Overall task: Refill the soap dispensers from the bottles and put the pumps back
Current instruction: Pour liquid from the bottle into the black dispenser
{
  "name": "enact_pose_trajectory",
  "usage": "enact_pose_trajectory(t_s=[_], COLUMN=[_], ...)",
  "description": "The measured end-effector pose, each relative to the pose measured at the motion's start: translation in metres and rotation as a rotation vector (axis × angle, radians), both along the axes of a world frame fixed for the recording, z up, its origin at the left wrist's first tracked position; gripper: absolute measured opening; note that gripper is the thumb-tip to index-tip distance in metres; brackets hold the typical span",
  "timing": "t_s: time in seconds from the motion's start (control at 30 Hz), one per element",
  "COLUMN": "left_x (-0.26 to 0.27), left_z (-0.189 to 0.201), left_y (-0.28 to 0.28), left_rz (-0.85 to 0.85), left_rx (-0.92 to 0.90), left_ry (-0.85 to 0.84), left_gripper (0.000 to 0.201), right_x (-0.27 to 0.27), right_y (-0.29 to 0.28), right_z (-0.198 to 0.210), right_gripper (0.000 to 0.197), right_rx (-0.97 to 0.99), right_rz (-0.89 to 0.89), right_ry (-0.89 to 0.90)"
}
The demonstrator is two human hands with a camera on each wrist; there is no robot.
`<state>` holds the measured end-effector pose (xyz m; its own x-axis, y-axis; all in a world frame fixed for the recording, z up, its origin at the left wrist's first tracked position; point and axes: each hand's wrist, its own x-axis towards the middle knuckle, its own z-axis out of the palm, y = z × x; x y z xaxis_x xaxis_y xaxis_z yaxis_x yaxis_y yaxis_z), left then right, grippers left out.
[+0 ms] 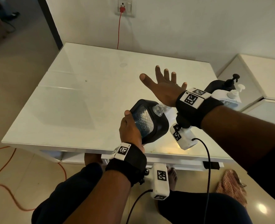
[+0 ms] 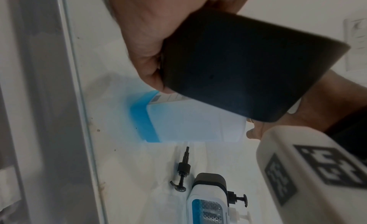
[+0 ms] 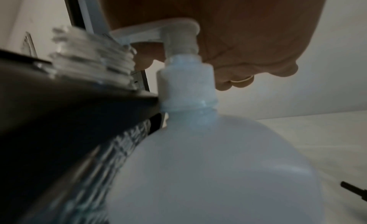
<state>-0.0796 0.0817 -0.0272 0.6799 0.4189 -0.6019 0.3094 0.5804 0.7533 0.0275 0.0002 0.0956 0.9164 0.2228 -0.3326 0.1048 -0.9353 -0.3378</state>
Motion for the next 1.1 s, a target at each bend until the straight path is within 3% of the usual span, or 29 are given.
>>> enact_pose_trajectory(t_s=[0.17, 0.73, 0.83, 0.97, 1.1], left_x=[-0.0009, 0.0008, 0.0007, 0.0009, 0.0], left_z=[0.0014, -0.0002, 0.0014, -0.0014, 0.0024], left_y=[0.0048, 0.0009, -0.0014, -0.0019, -0.0016], left_rz=[0.005, 0.024, 0.026, 0.018, 0.04], left_rx=[0.018, 0.002, -0.022, -0.017, -0.062], left_ry=[0.008, -0.001, -0.019, 0.004, -0.019], left_gripper=[0.077, 0.068, 0.056, 0.066, 0.062], right_x=[-0.0009, 0.0003, -0.0003, -0.0023, -0.0026], right_y=[0.0029, 0.0018, 0.0002, -0.0004, 0.001], right_z=[0.0055, 0.0056, 0.0055, 0.0012, -0.0002], right_gripper=[0.101, 0.104, 0.104, 0.105, 0.106], right_rx=[0.007, 0.037, 0.006, -0.01, -0.013], right_rz=[0.004, -0.033, -0.027, -0.012, -0.007], right_ry=[0.003, 0.046, 0.007, -0.024, -0.001])
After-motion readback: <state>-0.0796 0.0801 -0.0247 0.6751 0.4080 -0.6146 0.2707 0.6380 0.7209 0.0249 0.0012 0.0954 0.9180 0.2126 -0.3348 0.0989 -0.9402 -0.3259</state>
